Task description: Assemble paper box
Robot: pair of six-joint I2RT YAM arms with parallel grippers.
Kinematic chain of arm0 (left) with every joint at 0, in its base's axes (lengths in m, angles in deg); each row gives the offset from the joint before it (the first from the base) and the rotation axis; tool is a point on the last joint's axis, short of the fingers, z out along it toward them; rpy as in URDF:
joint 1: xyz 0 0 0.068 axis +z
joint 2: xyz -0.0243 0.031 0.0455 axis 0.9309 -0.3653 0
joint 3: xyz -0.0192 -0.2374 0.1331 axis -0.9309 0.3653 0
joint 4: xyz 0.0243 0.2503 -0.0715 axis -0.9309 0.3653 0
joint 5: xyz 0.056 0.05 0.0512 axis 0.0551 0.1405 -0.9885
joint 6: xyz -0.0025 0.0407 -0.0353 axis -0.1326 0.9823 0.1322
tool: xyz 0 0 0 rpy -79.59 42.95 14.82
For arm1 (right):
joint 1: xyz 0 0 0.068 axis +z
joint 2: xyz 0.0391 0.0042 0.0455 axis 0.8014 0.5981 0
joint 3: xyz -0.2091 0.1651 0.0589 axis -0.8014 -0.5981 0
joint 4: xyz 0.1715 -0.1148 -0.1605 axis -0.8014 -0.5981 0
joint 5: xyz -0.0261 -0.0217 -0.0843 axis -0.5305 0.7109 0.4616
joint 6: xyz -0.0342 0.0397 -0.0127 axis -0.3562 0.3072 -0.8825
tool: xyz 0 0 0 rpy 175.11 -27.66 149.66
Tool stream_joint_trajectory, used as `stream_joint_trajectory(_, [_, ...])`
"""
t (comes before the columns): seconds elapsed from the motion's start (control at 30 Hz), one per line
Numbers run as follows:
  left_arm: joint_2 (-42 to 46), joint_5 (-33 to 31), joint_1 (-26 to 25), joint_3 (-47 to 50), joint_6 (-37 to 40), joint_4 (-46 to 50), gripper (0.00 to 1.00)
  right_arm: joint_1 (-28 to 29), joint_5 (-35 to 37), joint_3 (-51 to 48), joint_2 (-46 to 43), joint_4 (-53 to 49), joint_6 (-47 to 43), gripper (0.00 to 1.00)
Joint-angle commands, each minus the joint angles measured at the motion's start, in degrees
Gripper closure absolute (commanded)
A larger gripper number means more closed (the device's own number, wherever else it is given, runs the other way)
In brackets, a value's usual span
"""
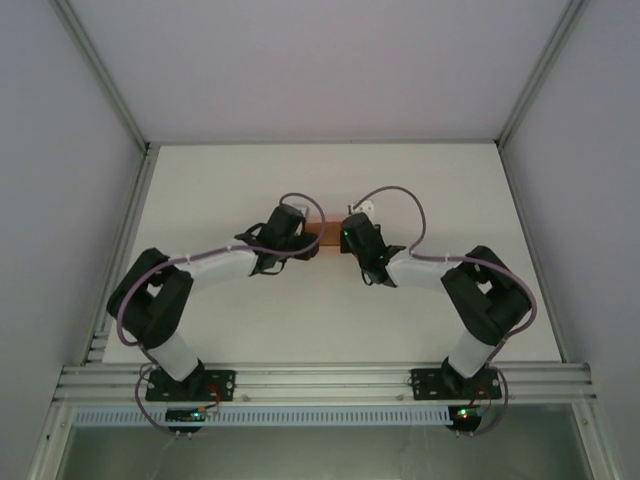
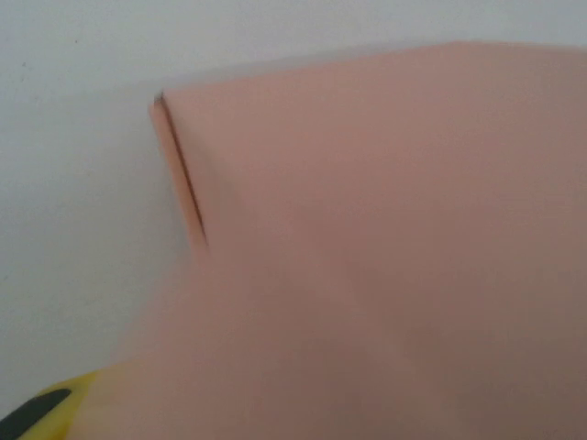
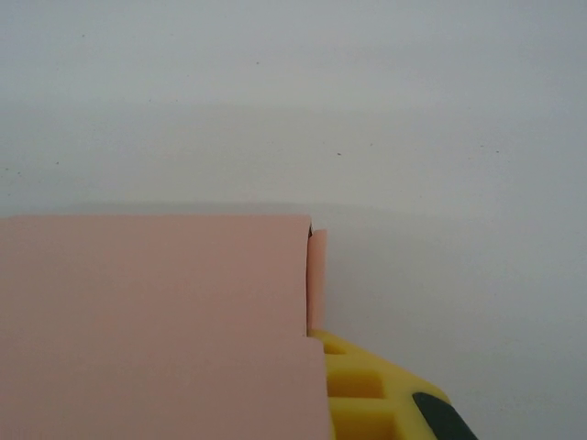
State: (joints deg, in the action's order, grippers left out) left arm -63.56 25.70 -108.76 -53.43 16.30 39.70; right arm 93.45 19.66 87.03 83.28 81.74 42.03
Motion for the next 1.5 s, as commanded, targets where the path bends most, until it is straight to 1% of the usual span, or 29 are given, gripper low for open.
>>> stream_joint_trajectory(0.0, [3.08,-1.79,-0.42,1.47,1.12,5.53,0.5,0.86,-5.17,-3.73,3.34,-9.49,-0.88,1.0])
stream_joint_trajectory(0.13, [6.35,-1.8,-0.42,2.04,0.59,9.37,0.46,1.02,-4.94,-3.96,4.13,-8.8,-1.21,1.0])
stream_joint_trajectory(0.2, [8.98,-1.3,-0.3,1.97,0.07,10.23,0.38,1.2,-4.78,-3.93,4.23,-8.93,-1.34,1.0])
stream_joint_trajectory(0.23, [10.52,-1.05,-0.33,1.61,-0.03,10.73,0.25,1.26,-4.74,-3.96,4.22,-8.82,-1.64,1.0])
stream_joint_trajectory(0.27, [11.71,-0.58,-0.17,1.2,-0.09,11.14,0.07,1.38,-4.54,-3.93,4.17,-8.73,-1.91,0.99])
stream_joint_trajectory(0.3, [12.76,0.82,0.0,0.58,0.47,11.11,0.0,1.48,-4.36,-3.89,4.1,-8.66,-2.13,0.99])
stream_joint_trajectory(0.4, [14.65,2.31,1.49,-1.25,-0.74,10.52,0.0,2.04,-3.69,-3.65,3.82,-9.1,-2.49,0.99])
stream_joint_trajectory(0.53, [12.47,6.23,7.06,-5.98,-4.6,10.19,0.0,2.77,-3.22,-3.55,3.98,-8.4,-3.16,0.99])
stream_joint_trajectory(0.6, [9.15,9.2,9.8,-9.15,-5.19,10.37,0.0,3.05,-2.8,-3.22,4.3,-8.64,-3.54,0.98])
stream_joint_trajectory(0.7, [2.66,16.92,13.36,-13.64,-2.22,9.26,0.0,3.32,-2.53,-2.75,4.76,-9.41,-4.57,0.98])
stream_joint_trajectory(0.77, [-2.06,19.75,15.24,-17.28,-1.93,10.92,0.0,3.4,-1.99,-2.38,4.82,-9.89,-4.77,0.97])
stream_joint_trajectory(0.83, [-6.56,23.52,16.46,-20.39,-1.51,12.9,0.0,3.42,-2.06,-2.29,4.75,-9.75,-4.77,0.96])
stream_joint_trajectory(0.93, [-10.34,27.57,16.72,-20.92,-1.11,12.2,0.01,3.56,-1.95,-2.05,5.1,-8.89,-5.02,0.94])
stream_joint_trajectory(1.03, [-12.33,31.27,16.83,-19.54,-0.8,10.51,0.11,3.79,-2.22,-1.61,5.28,-8.91,-5.42,0.91])
stream_joint_trajectory(1.2, [-14.64,32.75,16.89,-16.38,-1.76,7.77,0.27,4.78,-2.05,-1.89,3.07,-10.07,-6.97,0.87])
stream_joint_trajectory(1.27, [-15.1,33.39,16.9,-14.82,-2.49,6.67,0.32,5.06,-2.58,-2.96,1.55,-9.81,-6.87,0.82])
stream_joint_trajectory(1.4, [-14.88,33.51,16.94,-11.05,-3.97,3.8,0.41,5.46,-3.86,-4.35,-2.7,-12.07,-6.31,0.76])
stream_joint_trajectory(1.47, [-14.8,33.58,16.91,-9.58,-4.44,2.66,0.47,5.45,-5.56,-5.19,-5.3,-13.85,-6.43,0.69])
